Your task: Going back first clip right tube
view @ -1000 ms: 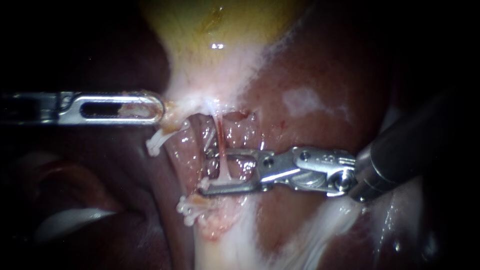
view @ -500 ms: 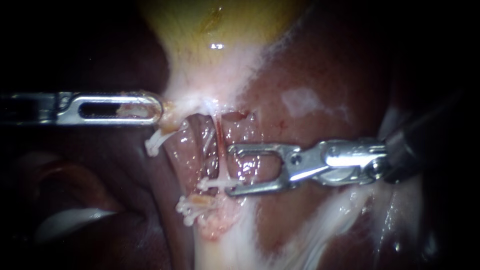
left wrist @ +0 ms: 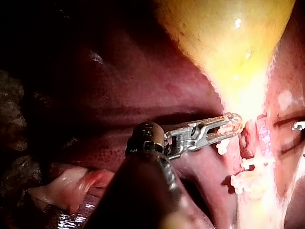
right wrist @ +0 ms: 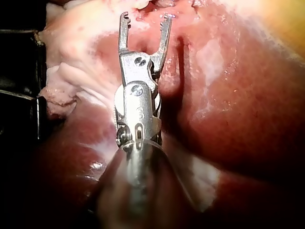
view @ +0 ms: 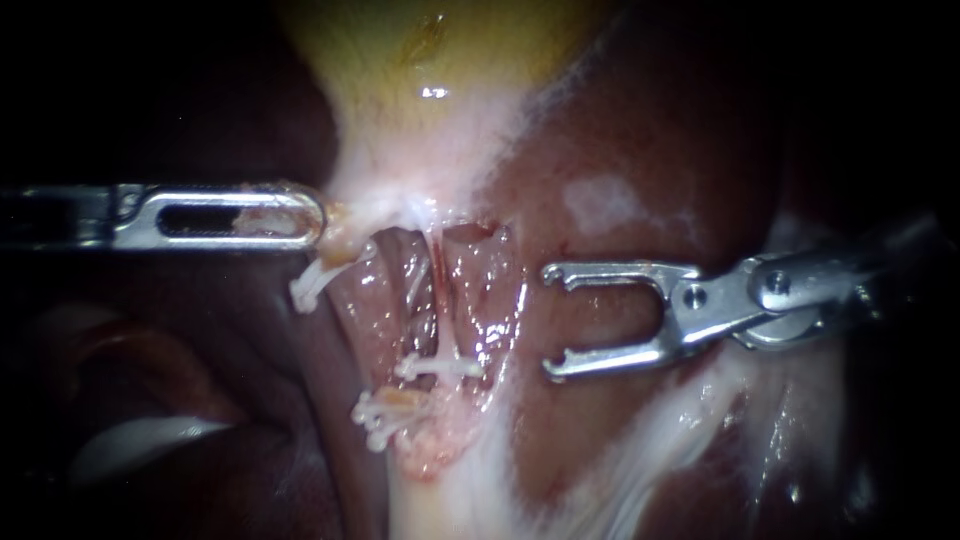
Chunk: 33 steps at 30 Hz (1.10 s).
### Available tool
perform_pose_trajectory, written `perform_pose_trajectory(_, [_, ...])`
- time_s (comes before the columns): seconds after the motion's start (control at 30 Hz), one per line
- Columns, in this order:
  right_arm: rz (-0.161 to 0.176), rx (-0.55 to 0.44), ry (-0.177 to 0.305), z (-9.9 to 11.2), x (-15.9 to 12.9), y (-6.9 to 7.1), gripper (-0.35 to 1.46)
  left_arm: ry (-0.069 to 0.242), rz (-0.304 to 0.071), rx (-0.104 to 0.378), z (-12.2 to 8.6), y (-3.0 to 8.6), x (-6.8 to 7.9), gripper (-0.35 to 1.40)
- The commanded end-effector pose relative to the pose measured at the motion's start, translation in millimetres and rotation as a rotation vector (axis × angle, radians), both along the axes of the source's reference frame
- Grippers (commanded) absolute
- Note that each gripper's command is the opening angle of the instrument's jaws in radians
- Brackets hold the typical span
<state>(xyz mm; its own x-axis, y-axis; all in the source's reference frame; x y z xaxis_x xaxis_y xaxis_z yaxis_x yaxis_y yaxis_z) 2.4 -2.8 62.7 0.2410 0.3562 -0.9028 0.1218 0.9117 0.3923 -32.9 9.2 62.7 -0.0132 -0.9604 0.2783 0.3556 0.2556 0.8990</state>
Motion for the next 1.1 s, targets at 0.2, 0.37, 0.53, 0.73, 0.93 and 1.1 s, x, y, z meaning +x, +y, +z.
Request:
perform_pose_trajectory(0.2, [-0.005, -0.007, 0.002, 0.0, -1.0, 0.0, 0.50, 0.002, -0.001, -0.002, 0.9, 0.0, -0.4, -0.35])
perform_pose_trajectory(0.37, [-0.005, -0.008, 0.001, -0.1, -1.6, 0.1, 0.50, 0.004, -0.005, -0.008, 2.1, -0.1, -1.3, -0.35])
perform_pose_trajectory(0.53, [-0.006, -0.013, 0.005, -0.1, -2.1, 0.1, 0.50, 0.002, -0.004, -0.015, 3.8, -0.5, -2.7, -0.35])
perform_pose_trajectory(0.73, [-0.001, -0.014, 0.004, 0.0, -2.6, 0.2, 0.50, 0.010, 0.007, -0.016, 5.8, -0.3, -4.8, -0.35])
perform_pose_trajectory(0.93, [0.006, -0.011, 0.010, -0.2, -2.7, 0.5, 0.50, 0.014, 0.005, -0.015, 6.6, 0.3, -6.3, -0.35])
perform_pose_trajectory(1.1, [0.008, -0.015, 0.013, -0.3, -2.8, 0.7, 0.50, 0.013, 0.006, -0.015, 6.7, 0.5, -6.8, -0.35])
